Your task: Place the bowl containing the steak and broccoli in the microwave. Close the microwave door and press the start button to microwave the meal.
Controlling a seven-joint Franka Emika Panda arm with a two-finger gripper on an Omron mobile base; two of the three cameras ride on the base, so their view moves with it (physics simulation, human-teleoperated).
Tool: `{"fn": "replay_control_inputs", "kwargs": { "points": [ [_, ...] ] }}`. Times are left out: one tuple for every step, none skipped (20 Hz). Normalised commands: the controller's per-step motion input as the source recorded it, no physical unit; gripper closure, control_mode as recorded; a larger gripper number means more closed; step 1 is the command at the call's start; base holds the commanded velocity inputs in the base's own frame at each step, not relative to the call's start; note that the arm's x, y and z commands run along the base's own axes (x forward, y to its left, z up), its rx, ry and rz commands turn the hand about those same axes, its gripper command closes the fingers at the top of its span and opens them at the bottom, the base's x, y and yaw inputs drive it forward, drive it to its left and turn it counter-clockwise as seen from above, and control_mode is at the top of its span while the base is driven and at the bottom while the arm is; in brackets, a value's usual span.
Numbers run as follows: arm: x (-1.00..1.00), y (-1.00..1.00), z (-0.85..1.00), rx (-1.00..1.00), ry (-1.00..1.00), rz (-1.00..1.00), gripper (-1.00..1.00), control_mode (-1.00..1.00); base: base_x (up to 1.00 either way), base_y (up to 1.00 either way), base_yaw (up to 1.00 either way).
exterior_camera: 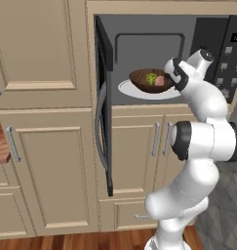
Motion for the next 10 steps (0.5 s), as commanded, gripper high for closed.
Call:
{"fn": "replay_control_inputs", "kwargs": {
  "points": [
    [-0.59, 0.00, 0.31, -0.08, -0.17, 0.00, -1.00, -1.00, 0.00, 0.00, 0.00],
    [-0.74, 0.03, 0.19, -0.13, -0.19, 0.00, -1.00, -1.00, 0.00, 0.00, 0.00],
    [-0.91, 0.10, 0.04, -0.16, -0.21, 0.00, -1.00, -1.00, 0.00, 0.00, 0.00],
    [-1.00, 0.14, 0.00, -0.18, -0.20, 0.00, -1.00, -1.00, 0.00, 0.00, 0.00],
    [-1.00, 0.15, 0.00, -0.19, -0.17, 0.04, -1.00, -1.00, 0.00, 0.00, 0.00],
    [-1.00, 0.26, 0.04, -0.21, -0.17, 0.07, -1.00, -1.00, 0.00, 0.00, 0.00],
    [-1.00, 0.35, 0.14, -0.22, -0.13, 0.07, -1.00, -1.00, 0.00, 0.00, 0.00],
    [-1.00, 0.36, 0.23, -0.27, -0.09, 0.11, -1.00, -1.00, 0.00, 0.00, 0.00],
    [-1.00, 0.41, 0.23, -0.33, -0.06, 0.17, -1.00, -1.00, 0.00, 0.00, 0.00],
    [-1.00, 0.38, 0.30, -0.36, -0.04, 0.19, -1.00, -1.00, 0.00, 0.00, 0.00]
  ]
}}
